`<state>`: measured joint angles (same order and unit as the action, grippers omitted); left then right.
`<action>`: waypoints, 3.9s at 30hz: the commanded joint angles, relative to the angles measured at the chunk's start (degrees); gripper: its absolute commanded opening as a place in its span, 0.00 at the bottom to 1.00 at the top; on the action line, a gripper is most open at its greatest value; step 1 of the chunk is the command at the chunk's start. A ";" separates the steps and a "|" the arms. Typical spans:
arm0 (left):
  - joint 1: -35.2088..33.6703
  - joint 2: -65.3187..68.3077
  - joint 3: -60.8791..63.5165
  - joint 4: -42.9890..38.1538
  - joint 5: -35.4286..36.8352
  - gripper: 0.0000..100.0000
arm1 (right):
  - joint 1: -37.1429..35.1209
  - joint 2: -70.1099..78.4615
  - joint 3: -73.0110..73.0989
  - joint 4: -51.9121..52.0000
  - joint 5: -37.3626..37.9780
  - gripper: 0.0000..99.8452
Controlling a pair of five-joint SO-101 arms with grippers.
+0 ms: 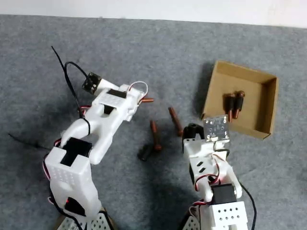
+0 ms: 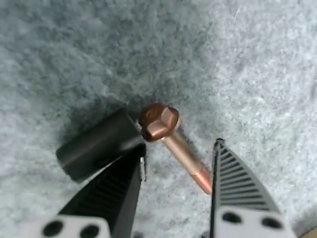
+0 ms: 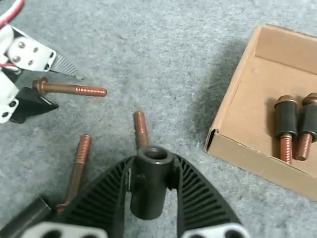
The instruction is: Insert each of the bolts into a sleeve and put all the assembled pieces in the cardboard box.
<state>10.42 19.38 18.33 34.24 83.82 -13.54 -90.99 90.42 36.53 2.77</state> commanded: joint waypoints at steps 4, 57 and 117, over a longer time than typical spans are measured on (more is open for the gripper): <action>-3.38 3.38 -7.60 5.63 -1.49 0.09 | 0.22 -0.92 -0.75 -1.45 0.79 0.00; 9.89 -87.87 54.46 -23.47 -30.68 0.00 | -18.07 -0.92 12.35 -20.18 21.10 0.00; 17.01 -105.80 78.81 -36.04 -44.04 0.01 | -19.65 -1.01 12.70 -20.35 21.54 0.00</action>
<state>26.24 -85.41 96.13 -0.92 40.22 -33.23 -91.16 95.96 17.98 23.69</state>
